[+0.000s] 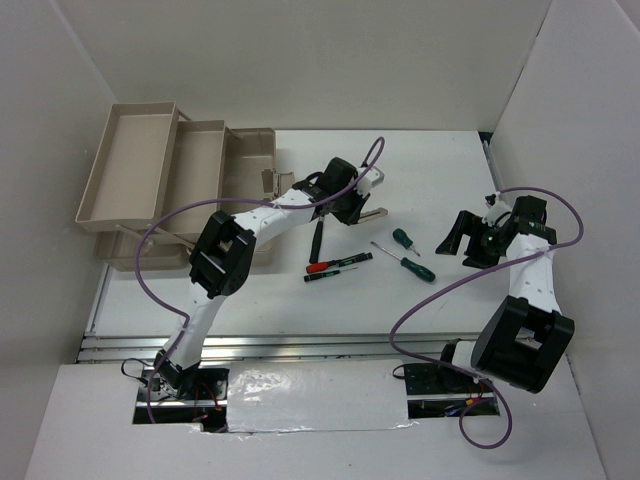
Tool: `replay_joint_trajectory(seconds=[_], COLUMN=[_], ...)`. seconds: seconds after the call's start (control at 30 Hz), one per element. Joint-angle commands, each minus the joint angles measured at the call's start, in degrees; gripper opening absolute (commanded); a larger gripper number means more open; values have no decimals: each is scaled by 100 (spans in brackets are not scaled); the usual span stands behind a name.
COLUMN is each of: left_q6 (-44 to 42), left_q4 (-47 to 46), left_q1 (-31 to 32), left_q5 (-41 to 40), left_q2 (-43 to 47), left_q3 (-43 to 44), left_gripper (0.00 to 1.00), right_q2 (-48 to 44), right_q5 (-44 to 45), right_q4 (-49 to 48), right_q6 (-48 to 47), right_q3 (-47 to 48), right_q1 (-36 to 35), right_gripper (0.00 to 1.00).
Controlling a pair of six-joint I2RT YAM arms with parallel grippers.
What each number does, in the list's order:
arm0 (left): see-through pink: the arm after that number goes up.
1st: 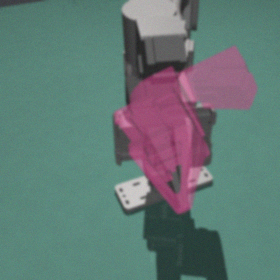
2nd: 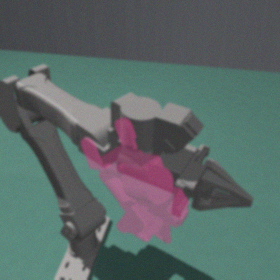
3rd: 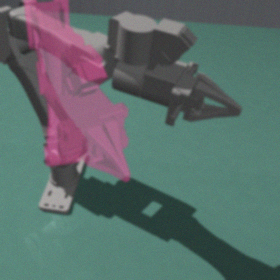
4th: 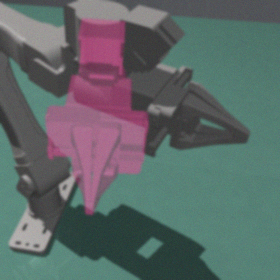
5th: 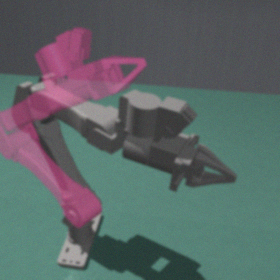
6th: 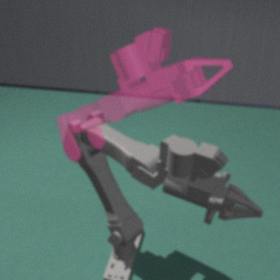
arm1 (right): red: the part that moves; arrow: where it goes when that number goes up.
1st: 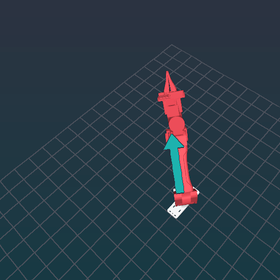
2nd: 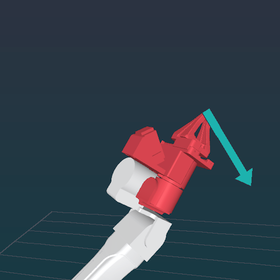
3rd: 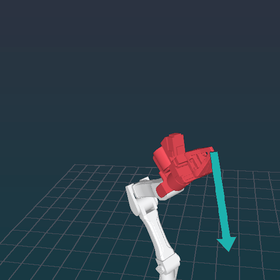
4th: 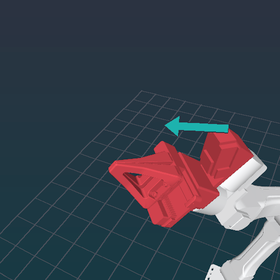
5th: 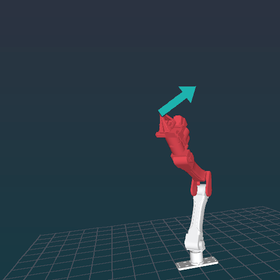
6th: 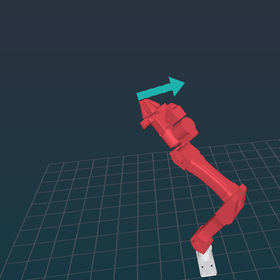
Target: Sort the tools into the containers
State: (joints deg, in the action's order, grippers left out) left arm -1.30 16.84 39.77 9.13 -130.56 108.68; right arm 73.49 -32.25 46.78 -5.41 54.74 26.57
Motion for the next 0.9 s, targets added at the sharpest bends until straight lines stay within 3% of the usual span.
replay_joint_trajectory(seconds=[0.0,0.27,0.47,0.6,0.87], left_q6=[77,367,411,542,763], left_q4=[-164,-129,223,451,1154], left_q1=[-39,-364,-838,-1374,-3245], left_q5=[2,-130,-420,-447,-359], left_q2=[540,971,1866,2543,3913], left_q3=[30,56,126,-66,-304], left_gripper=[0,0,0,0,0], right_q2=[7,-19,16,16,95], right_q5=[-124,-106,-159,-185,-273], right_q4=[50,50,50,85,59], right_q6=[-30,-30,-30,-30,-21], right_q3=[265,274,300,362,388], right_q1=[15,6,15,6,6], right_gripper=[96,96,95,95,95])
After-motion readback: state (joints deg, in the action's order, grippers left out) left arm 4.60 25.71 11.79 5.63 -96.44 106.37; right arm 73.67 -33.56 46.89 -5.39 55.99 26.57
